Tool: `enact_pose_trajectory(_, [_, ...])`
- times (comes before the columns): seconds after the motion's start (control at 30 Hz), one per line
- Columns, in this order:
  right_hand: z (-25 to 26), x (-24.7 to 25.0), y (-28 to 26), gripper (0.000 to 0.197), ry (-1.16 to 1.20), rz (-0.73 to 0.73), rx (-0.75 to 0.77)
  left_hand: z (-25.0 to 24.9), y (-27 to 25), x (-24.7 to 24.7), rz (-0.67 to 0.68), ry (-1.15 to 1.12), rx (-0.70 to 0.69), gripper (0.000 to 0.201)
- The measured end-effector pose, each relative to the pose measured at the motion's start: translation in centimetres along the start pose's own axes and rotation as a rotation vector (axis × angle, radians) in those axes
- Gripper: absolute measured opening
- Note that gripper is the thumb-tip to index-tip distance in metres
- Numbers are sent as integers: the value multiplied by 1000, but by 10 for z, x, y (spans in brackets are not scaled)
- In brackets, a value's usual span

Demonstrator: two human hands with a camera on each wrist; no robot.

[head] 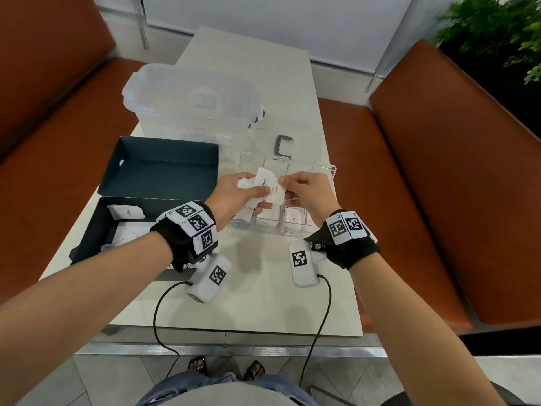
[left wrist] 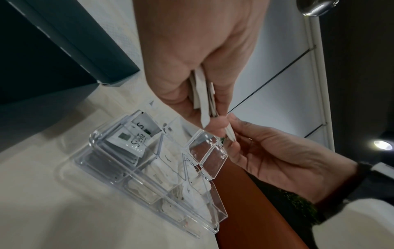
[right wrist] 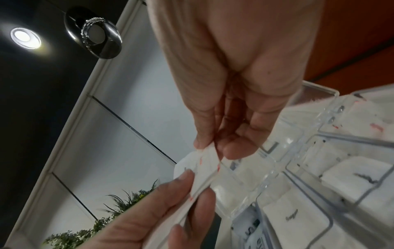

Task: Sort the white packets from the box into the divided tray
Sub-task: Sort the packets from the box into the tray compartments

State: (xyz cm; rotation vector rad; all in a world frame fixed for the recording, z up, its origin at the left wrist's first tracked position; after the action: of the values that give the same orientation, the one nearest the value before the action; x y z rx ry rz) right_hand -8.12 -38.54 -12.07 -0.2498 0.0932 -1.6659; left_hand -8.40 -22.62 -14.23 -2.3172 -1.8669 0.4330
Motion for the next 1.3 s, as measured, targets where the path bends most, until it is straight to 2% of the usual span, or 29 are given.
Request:
enact_pose_trajectory(0.13, [14,15,4,13,-180,46,27,-3,2,-10,19,55,-7,25])
enact_pose_trajectory(0.27, [22,31,8,7,-328,96,19,-9,5,-24,41,80,-21,22])
enact_pose_trajectory(0.33, [25,48,13,9,-379,59,33,-12,7,-29,53,62,-18,19])
enact_pose_trajectory(0.4, [29,72,18,8,-431,-42,85,-13,7,-30,53,32,-17,17])
enact_pose_trajectory(0.5, [24,91,22,10,-648,-149,148,-12,7,-23,24,18,-14,17])
enact_pose_trajectory(0.67, [-26,84,28,13,-884,-79,-8,-4,9,-21,13,4,17,15])
enact_pose_trajectory(0.77, [-38,80,30,14,-963,-80,-44,-1,9,-19,9,-4,33,19])
enact_pose_trajectory(0.9, [-46,74,31,15,-1056,-45,-41,2,9,-16,-5,-21,48,20])
enact_pose_trajectory(1.03, [-43,65,29,14,-1135,-39,42,4,10,-16,-7,-24,57,22])
enact_pose_trajectory(1.2, [-46,54,24,30,-1328,-12,95,4,11,-17,0,-34,63,19])
enact_pose_trajectory(1.3, [-51,53,24,31,-1401,11,98,5,12,-16,2,-39,72,20])
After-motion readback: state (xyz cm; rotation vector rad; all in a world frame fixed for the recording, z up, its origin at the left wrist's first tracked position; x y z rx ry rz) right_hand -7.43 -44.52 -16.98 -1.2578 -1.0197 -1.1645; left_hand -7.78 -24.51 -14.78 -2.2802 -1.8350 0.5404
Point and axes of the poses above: each hand's wrist, its own y-axis towards the middle knuckle, its own x-axis out of the back of the hand, z = x × y, the point moved 10 cm from there along y, towards the middle knuckle, and after that the axes turned 5 degrees about y, right-handed, at the moved point
